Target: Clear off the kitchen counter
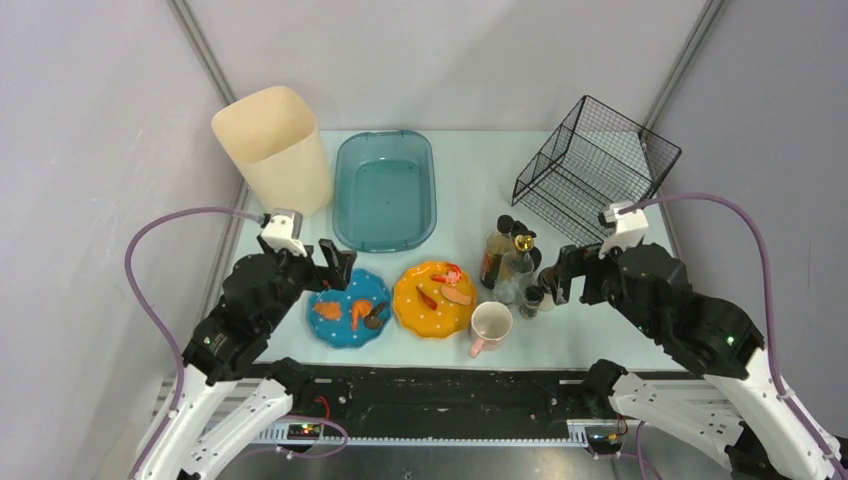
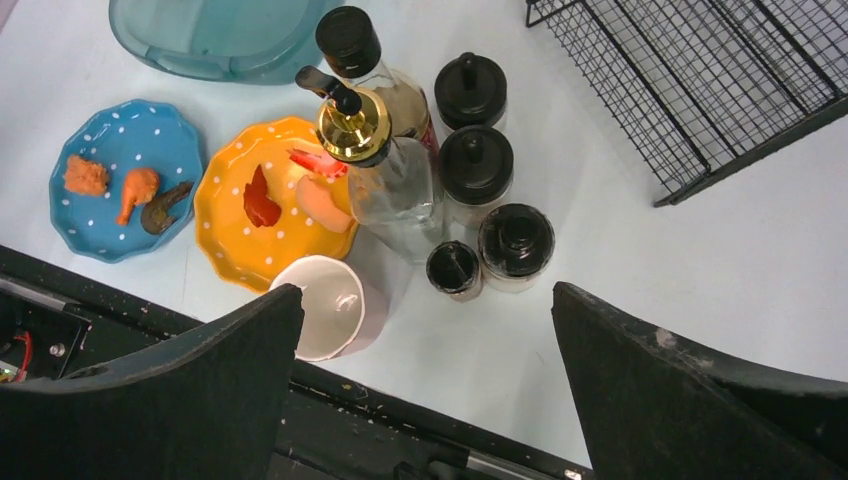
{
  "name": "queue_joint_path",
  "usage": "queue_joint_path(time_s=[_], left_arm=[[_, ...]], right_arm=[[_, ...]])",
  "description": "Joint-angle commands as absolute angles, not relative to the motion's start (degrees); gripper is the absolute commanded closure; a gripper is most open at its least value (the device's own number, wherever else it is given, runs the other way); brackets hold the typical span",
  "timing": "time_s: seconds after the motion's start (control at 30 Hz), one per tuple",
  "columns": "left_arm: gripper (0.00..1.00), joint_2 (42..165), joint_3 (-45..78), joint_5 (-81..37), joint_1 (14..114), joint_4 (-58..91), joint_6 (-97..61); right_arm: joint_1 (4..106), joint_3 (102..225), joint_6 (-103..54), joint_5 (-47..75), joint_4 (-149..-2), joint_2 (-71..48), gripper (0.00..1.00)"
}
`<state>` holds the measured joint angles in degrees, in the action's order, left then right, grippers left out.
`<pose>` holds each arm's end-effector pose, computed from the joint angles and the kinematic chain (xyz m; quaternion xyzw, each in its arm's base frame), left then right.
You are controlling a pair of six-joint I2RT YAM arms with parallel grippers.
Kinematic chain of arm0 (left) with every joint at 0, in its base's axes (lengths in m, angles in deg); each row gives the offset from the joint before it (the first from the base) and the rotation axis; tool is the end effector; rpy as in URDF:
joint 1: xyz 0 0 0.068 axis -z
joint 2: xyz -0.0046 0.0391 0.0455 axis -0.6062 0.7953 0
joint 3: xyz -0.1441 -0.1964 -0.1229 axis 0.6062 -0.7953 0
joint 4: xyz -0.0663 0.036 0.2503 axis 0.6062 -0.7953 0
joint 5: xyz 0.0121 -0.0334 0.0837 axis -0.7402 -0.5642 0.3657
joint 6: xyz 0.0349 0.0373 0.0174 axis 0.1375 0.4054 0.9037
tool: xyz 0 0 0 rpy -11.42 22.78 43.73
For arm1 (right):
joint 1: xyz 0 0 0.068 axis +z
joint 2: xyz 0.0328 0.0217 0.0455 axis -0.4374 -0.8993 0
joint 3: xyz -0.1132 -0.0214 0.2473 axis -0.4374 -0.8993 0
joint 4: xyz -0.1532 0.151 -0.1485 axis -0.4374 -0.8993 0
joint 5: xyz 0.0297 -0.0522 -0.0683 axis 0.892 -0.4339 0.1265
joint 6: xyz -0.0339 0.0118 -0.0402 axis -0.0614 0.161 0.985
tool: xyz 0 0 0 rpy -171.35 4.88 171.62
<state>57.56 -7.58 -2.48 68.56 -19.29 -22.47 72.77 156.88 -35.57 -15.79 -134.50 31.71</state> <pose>0.0976 -0.0510 0.3482 0.0436 0.7951 -0.1699 0.5805 0.0679 0.0523 0.4014 -0.1137 0.8417 0.1259 0.5126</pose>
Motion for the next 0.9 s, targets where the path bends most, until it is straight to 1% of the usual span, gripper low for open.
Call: queue_joint_path(time_s=[0.0,0.23,0.37,0.63,0.73,0.87], left_arm=[[0.02,54.9,-8.3,-1.0,68.7,-18.1,-20.9],[0.02,50.6,-9.9,4.5,68.7,-18.1,-20.6],[0.02,48.5,-10.4,5.4,68.8,-18.1,-20.8],[0.02,48.9,-10.7,2.9,68.8,-18.1,-19.8],[0.02,48.8,-10.7,2.2,68.7,-18.1,-19.6],[0.02,48.6,-10.8,2.2,68.7,-18.2,-19.4]], right_arm=[[73.1,155.9,-36.4,-17.2,-130.9,29.4,0.00],[73.1,153.1,-33.8,-15.1,-127.7,30.9,0.00],[73.1,151.3,-33.7,-15.2,-125.5,31.5,0.00],[73.1,148.5,-34.4,-16.6,-120.6,30.4,0.00],[73.1,146.2,-33.8,-16.2,-115.4,31.4,0.04],[73.2,142.9,-33.7,-14.9,-110.2,31.7,0.05]])
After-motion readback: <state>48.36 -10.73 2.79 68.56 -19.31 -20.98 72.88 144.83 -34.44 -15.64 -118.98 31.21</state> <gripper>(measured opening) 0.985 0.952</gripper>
